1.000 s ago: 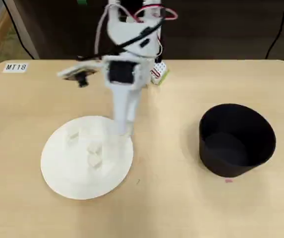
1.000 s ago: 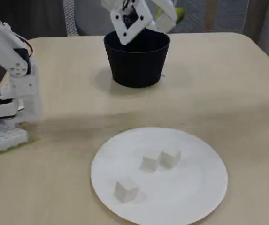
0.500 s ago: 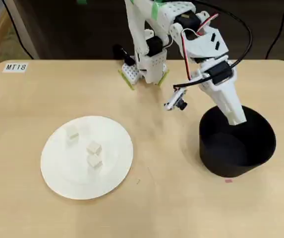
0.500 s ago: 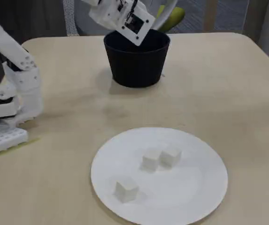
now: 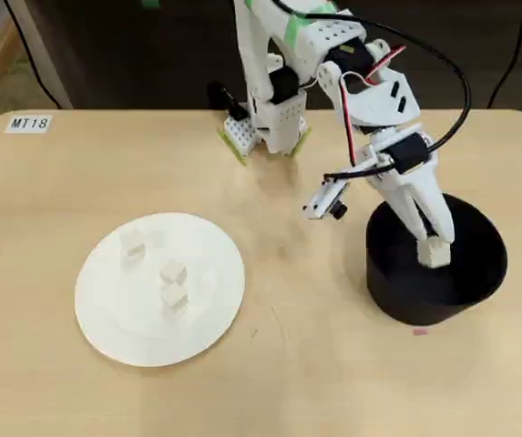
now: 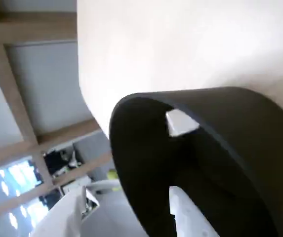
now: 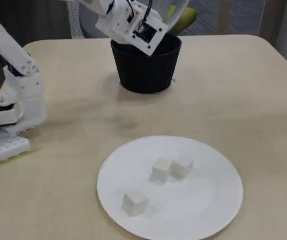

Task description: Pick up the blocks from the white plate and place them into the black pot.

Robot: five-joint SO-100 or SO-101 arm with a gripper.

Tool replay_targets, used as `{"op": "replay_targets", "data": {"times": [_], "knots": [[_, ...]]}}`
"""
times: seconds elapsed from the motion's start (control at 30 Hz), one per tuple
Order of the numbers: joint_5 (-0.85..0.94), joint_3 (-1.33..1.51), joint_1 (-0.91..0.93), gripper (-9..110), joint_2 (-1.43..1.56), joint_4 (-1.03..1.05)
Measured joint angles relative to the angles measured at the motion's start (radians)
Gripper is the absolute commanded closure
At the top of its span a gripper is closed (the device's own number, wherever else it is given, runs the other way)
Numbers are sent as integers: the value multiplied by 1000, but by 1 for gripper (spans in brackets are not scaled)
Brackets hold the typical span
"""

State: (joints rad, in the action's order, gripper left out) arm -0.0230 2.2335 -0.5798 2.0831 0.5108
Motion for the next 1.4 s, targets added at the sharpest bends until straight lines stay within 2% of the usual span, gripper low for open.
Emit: {"op": "replay_targets", "data": {"times": [0.03,0.1,0.2,0.3,0.47,0.57,0.77,1.03,1.07,1.1,1.23,1.3,1.4], "knots": [[3,0,6,85,0,6],[2,0,18,104,5,25],[-5,-35,63,104,21,123],[28,-138,170,104,41,314],[72,-316,463,104,51,643],[37,-344,672,104,51,747],[-132,-344,994,104,-12,782],[-291,-344,1144,104,-215,676],[-293,-348,1161,102,-239,670],[-293,-356,1178,93,-262,667],[-224,-419,1223,75,-370,695],[-198,-465,1226,70,-433,735],[-186,-512,1235,69,-520,792]]}}
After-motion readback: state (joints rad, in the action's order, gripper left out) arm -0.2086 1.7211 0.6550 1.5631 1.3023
